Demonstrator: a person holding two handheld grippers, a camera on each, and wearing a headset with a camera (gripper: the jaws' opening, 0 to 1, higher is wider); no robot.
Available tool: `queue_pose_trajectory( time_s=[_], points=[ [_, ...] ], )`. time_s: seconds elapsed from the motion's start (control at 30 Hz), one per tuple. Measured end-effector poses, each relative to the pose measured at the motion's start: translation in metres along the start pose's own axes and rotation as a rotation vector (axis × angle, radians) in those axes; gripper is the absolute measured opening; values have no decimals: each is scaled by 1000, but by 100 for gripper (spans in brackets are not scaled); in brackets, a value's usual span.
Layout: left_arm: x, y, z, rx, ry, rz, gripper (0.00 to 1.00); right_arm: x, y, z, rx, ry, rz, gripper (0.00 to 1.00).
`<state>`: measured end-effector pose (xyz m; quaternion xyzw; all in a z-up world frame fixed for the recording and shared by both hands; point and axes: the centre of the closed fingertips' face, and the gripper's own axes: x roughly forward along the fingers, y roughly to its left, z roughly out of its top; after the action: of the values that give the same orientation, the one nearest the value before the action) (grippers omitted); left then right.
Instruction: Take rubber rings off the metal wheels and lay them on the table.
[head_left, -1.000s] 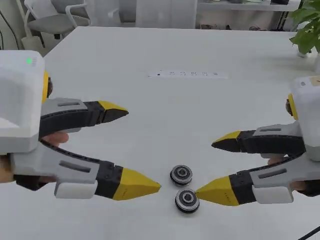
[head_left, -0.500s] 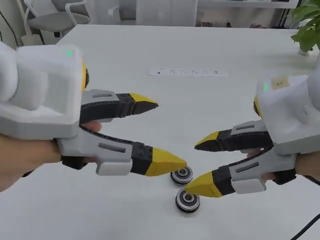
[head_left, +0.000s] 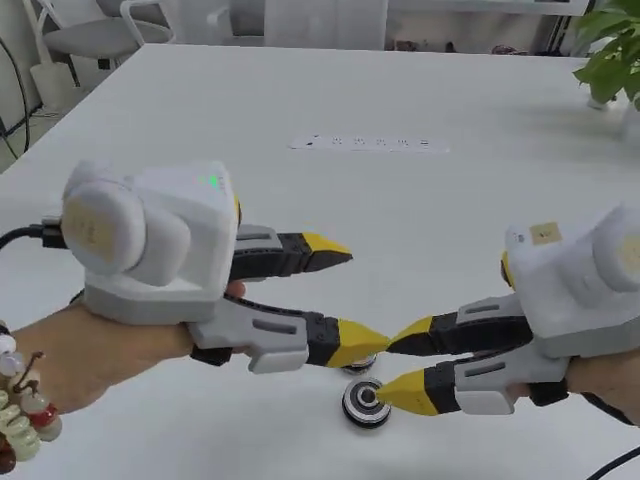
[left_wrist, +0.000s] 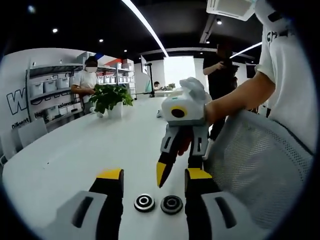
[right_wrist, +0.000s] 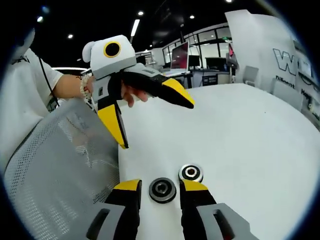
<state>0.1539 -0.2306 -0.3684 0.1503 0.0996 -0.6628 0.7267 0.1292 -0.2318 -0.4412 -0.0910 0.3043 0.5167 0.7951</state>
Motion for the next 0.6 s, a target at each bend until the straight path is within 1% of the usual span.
queue_pose_trajectory(
  time_s=[0.03, 0.07, 0.13, 0.2, 0.23, 0.3, 0.33, 0.4, 0.47, 0.5, 0.6],
  points=[
    [4, -1, -6, -6, 15, -6, 43, 2, 1, -5, -1, 15, 0, 27],
    [6, -2, -9, -10, 18, -9, 42, 3, 1, -7, 5, 22, 2, 26],
    [12, -7, -18, -12, 34, -28, 40, 6, 2, -12, 10, 33, 2, 25],
    [17, -13, -30, -2, 64, -48, 37, 9, 4, -16, 4, 51, 7, 23],
    [20, -17, -36, -5, 77, -58, 35, 10, 4, -18, 1, 62, 5, 23],
    [23, -21, -43, -22, 89, -70, 33, 12, 4, -23, -7, 86, -2, 23],
    [24, -22, -46, -28, 91, -69, 31, 13, 3, -25, -10, 95, -5, 23],
    [25, -28, -51, -20, 89, -77, 29, 15, 3, -29, -12, 108, -6, 23],
    [27, -32, -57, -9, 109, -92, 25, 18, 4, -36, -23, 138, -6, 23],
    [28, -32, -59, -10, 112, -90, 24, 19, 4, -38, -35, 151, -10, 23],
    [31, -29, -66, -41, 117, -75, 22, 20, 3, -39, -43, 160, -21, 22]
  ],
)
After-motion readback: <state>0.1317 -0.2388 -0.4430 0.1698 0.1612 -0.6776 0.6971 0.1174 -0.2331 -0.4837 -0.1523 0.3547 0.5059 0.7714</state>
